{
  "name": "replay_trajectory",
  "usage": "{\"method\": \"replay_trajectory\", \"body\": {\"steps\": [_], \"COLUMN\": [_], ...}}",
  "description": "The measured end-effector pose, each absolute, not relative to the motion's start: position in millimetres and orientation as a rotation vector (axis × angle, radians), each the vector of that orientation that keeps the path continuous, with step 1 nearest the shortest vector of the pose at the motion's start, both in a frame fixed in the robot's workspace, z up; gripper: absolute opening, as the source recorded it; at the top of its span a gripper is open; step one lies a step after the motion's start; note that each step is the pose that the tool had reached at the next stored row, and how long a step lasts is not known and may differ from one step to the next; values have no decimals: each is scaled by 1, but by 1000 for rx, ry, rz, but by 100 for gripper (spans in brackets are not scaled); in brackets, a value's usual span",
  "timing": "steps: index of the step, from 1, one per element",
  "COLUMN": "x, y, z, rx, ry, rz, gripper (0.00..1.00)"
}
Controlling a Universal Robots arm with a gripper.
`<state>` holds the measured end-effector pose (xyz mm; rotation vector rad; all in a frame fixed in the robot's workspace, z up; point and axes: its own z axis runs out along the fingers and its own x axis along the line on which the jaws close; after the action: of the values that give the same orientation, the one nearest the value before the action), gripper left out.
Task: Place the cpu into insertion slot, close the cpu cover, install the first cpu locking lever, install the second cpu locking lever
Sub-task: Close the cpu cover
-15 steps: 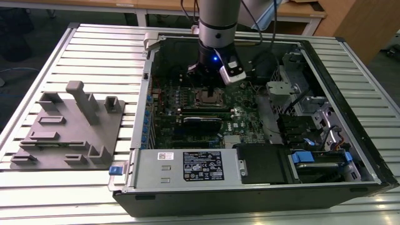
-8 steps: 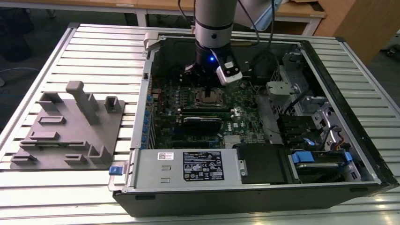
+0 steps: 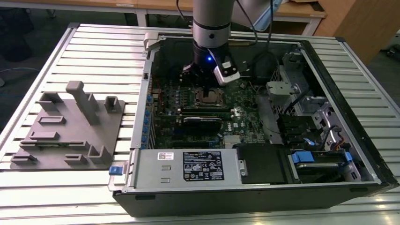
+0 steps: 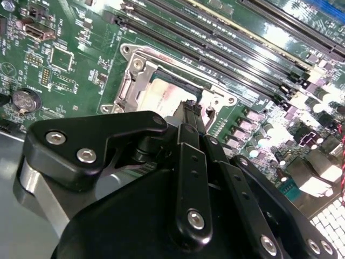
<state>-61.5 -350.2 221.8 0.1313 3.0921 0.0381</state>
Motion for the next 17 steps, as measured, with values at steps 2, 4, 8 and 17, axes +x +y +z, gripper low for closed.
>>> {"method": "replay_trajectory", "body": {"steps": [2,4,8,17], "x": [-63,-65,-70,-73], "y": [-350,-349,-348,-346], "z": [222,221,219,215], "rx": [131,131,131,132], "ry": [3092,3092,3092,3092], "rz": [38,38,39,39], "gripper": [10,10,10,10]}}
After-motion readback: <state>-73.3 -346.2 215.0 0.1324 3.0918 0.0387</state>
